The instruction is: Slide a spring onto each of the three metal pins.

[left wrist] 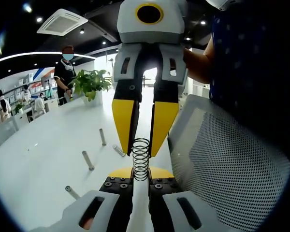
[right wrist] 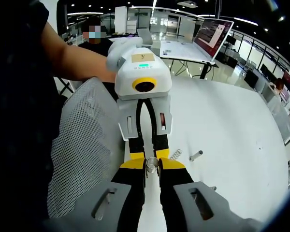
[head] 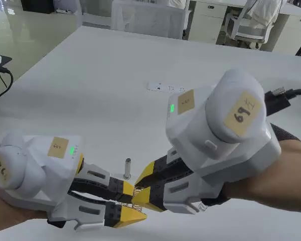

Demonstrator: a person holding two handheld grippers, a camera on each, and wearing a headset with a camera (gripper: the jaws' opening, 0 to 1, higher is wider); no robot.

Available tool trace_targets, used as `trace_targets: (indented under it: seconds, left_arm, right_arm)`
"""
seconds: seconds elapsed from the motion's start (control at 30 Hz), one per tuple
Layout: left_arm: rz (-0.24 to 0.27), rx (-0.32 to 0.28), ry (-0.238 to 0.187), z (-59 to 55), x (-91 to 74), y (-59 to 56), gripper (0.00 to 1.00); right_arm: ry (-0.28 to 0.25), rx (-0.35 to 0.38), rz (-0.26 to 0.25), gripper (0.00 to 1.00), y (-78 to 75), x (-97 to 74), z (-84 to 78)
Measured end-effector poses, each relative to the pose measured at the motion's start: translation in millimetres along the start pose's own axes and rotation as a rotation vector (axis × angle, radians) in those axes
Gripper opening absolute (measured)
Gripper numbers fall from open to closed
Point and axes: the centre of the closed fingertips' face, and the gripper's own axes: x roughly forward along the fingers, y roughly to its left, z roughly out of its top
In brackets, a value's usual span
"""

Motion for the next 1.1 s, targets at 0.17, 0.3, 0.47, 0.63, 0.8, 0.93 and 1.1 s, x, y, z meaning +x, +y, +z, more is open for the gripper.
trace_targets:
  seconds: [0.17, 0.3, 0.47, 0.63, 0.8, 0.93, 1.1]
  left_arm:
    - [0.001, -0.006, -0.003, 0.2, -0.3, 0.0, 0.03]
    - [0.008, -0.012, -0.006, 0.7, -0.4, 1.7, 0.05]
    - [0.015, -0.021, -0.002, -1.4, -0.6, 3.2, 0.1]
    - [0.041, -0.035, -0.011, -1.0, -5.1, 8.5, 0.15]
    - [0.072, -0.058, -0.026, 0.7, -11.6, 13.7, 0.21]
    - [0.094, -0.072, -0.033, -0.5, -17.4, 16.5, 0.25]
    - [0.133, -0.096, -0.046, -3.0, -27.9, 21.6, 0.28]
  right_arm:
    - [0.003, 0.005, 0.0, 0.07, -0.6, -0.1, -1.2]
    - [0.008, 0.006, -0.001, 0.07, -0.8, 0.1, -2.8]
    - [0.011, 0.005, -0.006, 0.07, -2.4, -0.7, -3.6]
    - [0.004, 0.009, -0.018, 0.07, -6.9, -4.0, -2.3]
    - [-0.002, 0.013, -0.031, 0.07, -10.9, -5.9, -1.6]
    - [-0.004, 0.015, -0.04, 0.07, -13.8, -6.9, -1.2]
    - [-0.01, 0.018, -0.055, 0.08, -20.2, -8.1, 0.5]
